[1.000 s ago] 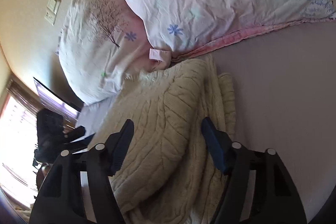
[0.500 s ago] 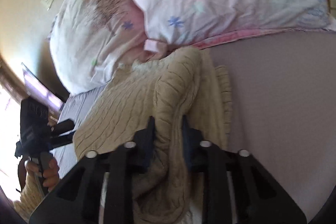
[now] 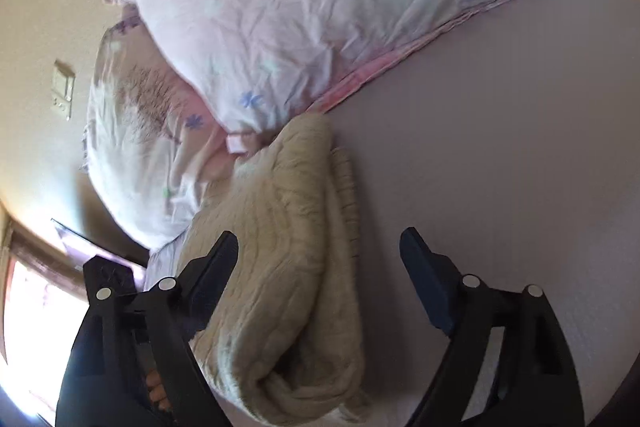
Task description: Fold small clothes
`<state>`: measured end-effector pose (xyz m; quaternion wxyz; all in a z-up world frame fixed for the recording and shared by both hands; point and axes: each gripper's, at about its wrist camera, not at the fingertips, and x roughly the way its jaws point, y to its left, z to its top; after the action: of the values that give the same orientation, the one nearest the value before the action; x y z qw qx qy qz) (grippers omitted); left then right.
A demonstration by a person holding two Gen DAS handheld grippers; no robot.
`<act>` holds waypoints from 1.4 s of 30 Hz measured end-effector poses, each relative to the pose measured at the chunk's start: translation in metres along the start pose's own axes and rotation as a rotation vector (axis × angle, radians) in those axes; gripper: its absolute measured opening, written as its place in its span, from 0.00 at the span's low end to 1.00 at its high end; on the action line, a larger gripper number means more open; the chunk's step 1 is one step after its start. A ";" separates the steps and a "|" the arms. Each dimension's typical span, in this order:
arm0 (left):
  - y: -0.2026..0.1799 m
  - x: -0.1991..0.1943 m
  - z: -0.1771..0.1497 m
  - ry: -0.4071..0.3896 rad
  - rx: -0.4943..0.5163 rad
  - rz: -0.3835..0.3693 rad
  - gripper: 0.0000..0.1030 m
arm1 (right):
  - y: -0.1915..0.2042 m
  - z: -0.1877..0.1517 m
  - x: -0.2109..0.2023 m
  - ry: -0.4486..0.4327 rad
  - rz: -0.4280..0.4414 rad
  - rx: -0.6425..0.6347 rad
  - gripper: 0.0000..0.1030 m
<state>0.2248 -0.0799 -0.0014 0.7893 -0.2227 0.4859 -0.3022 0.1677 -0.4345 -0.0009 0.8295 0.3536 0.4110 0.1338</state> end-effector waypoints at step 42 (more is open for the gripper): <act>-0.009 -0.116 -0.132 -0.173 0.320 0.647 0.98 | 0.097 -0.147 -0.041 -0.171 -0.480 -0.483 0.99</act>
<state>0.0631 -0.0139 0.0213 0.9070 0.0436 0.4093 -0.0893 0.0348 -0.3166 0.0304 0.9285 0.0502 0.3679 -0.0019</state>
